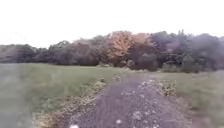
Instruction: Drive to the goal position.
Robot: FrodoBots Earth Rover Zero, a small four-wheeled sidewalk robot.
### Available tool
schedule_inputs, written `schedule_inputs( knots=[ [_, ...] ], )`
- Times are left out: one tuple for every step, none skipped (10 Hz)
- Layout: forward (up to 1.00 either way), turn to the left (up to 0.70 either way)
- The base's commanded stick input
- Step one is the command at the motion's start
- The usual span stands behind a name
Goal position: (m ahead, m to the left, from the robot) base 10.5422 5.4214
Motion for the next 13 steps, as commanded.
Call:
schedule_inputs(
  knots=[
    [0.98, -0.39],
    [0.98, -0.39],
    [0.98, -0.38],
    [0.98, 0.00],
    [0.98, 0.00],
    [0.98, 0.00],
    [0.98, 0.00],
    [0.98, 0.00],
    [0.98, 0.00],
    [0.98, 0.00],
    [0.98, 0.00],
    [0.98, 0.00],
    [0.98, 0.00]
  ],
)
